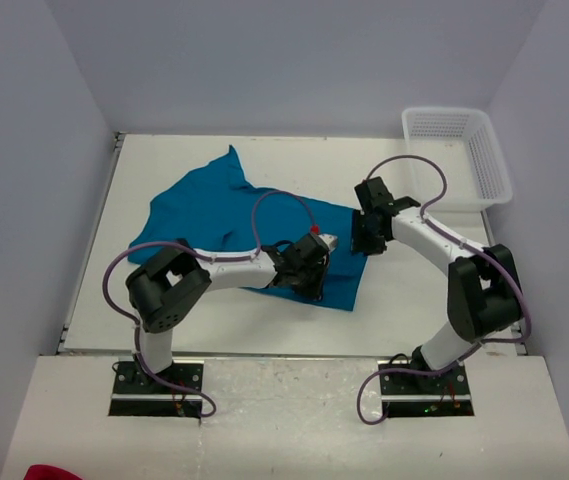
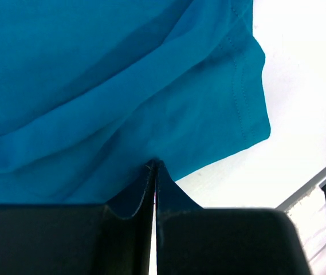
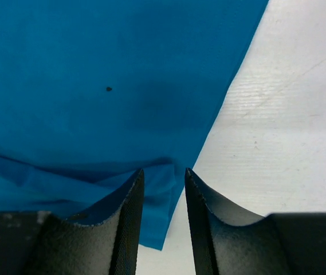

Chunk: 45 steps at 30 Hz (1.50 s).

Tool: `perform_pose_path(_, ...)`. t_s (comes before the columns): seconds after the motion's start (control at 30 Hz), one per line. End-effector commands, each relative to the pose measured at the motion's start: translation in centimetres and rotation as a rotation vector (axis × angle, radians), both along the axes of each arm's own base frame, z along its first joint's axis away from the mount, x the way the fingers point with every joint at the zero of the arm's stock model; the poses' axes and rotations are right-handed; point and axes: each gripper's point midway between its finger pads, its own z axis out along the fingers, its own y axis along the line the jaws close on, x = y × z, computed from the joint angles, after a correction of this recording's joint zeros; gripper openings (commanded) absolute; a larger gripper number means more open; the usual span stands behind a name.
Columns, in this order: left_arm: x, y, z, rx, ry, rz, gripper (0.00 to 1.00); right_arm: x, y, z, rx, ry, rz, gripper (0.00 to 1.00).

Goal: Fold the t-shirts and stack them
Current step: Fold the flattened tshirt in 1/3 of the way

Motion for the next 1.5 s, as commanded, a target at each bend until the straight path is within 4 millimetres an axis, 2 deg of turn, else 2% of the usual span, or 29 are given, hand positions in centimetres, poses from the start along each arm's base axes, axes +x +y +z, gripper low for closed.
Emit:
perform_pose_path(0.0, -1.4, 0.2, 1.2, -0.007, 0.005, -0.014, 0.0, -1.1, 1.1, -1.5, 0.043, 0.039, 0.026, 0.37)
perform_pose_path(0.17, -1.2, -0.3, 1.8, -0.023, -0.005, -0.025, 0.0, -2.1, 1.4, -2.3, 0.04, 0.057, 0.037, 0.34)
perform_pose_path(0.2, -1.2, -0.4, 1.9, -0.025, -0.005, -0.028, 0.0, -2.6, 1.2, -2.7, 0.035, 0.068, 0.03, 0.3)
perform_pose_path(0.37, -1.2, -0.6, 1.3, -0.022, -0.003, -0.034, 0.0, -3.8, 1.9, -2.6, 0.052, 0.052, 0.037, 0.21)
perform_pose_path(0.53, -1.1, -0.7, 0.5, -0.01, 0.002, -0.043, 0.0, -4.8, 1.6, -2.6, 0.029, 0.038, 0.03, 0.13)
perform_pose_path(0.7, -1.3, -0.5, -0.7, 0.008, 0.016, -0.048, 0.0, -6.1, 1.6, -2.3, 0.011, 0.019, 0.039, 0.13)
perform_pose_path(0.77, -1.5, -0.4, -0.9, 0.009, 0.024, -0.048, 0.0, -6.7, 1.5, -2.6, 0.011, 0.037, 0.047, 0.19)
perform_pose_path(0.87, -1.6, -0.4, -0.9, 0.0, 0.025, -0.047, 0.0, -6.9, 1.8, -2.9, 0.029, 0.045, 0.051, 0.24)
perform_pose_path(0.93, -1.7, -0.4, -0.6, -0.008, 0.025, -0.046, 0.0, -6.8, 2.1, -3.0, 0.04, 0.049, 0.051, 0.24)
perform_pose_path(1.2, -1.9, -0.3, 0.5, -0.031, 0.016, -0.05, 0.0, -6.4, 3.1, -3.8, 0.062, 0.068, 0.056, 0.13)
perform_pose_path(1.47, -2.5, 0.5, 0.3, -0.026, 0.026, -0.052, 0.0, -4.9, 4.0, -4.9, 0.056, 0.089, 0.045, 0.14)
